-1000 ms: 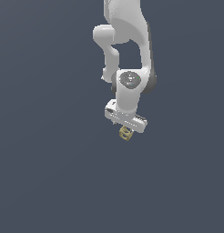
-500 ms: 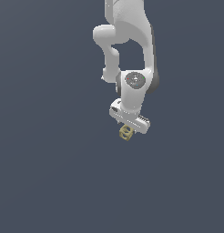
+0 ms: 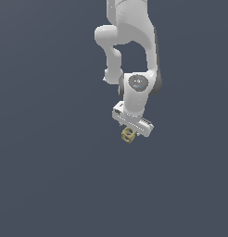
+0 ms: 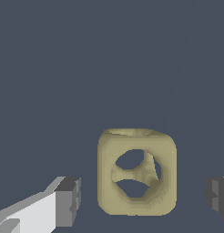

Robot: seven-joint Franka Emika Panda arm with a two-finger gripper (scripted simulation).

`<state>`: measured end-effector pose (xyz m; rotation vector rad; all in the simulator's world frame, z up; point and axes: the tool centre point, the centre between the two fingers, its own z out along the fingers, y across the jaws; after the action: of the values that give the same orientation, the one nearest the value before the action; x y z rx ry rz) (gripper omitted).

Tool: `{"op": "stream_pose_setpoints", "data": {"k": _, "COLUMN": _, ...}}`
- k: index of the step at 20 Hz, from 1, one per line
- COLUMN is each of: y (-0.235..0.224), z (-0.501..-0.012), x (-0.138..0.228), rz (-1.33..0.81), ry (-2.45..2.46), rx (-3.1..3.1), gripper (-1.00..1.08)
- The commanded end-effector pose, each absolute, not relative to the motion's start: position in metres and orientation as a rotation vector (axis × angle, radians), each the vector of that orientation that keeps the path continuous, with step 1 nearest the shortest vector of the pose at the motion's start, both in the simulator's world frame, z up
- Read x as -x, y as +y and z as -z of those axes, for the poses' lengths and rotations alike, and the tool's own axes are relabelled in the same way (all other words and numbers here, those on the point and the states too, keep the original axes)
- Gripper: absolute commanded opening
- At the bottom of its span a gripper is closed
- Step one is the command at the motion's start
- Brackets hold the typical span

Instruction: Pick up the object and move it to a goal position.

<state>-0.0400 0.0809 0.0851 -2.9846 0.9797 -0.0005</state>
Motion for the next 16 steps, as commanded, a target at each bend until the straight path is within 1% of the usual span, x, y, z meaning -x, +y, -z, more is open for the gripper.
{"op": "stream_pose_setpoints", "data": {"k": 1, "y": 0.081, "z": -0.078, "x": 0.041, "rz": -0.001, "ry": 0.980, "rx": 2.985, "gripper": 1.00}}
{"op": "stream_pose_setpoints", "data": {"k": 8, "y": 0.081, "z": -0.046, "x": 0.041, "rz": 0.000, "ry": 0.984, "rx": 2.984, "gripper": 1.00}}
{"op": "stream_pose_setpoints", "data": {"k": 13, "y": 0.081, "z": -0.039, "x": 0.041, "rz": 0.000, "ry": 0.985, "rx": 2.983, "gripper": 1.00}}
{"op": "stream_pose_setpoints", "data": {"k": 14, "y": 0.081, "z": -0.039, "x": 0.041, "rz": 0.000, "ry": 0.985, "rx": 2.983, "gripper": -1.00}}
{"op": "stream_pose_setpoints", "data": {"k": 16, "y": 0.081, "z": -0.039, "x": 0.041, "rz": 0.000, "ry": 0.985, "rx": 2.983, "gripper": -1.00}}
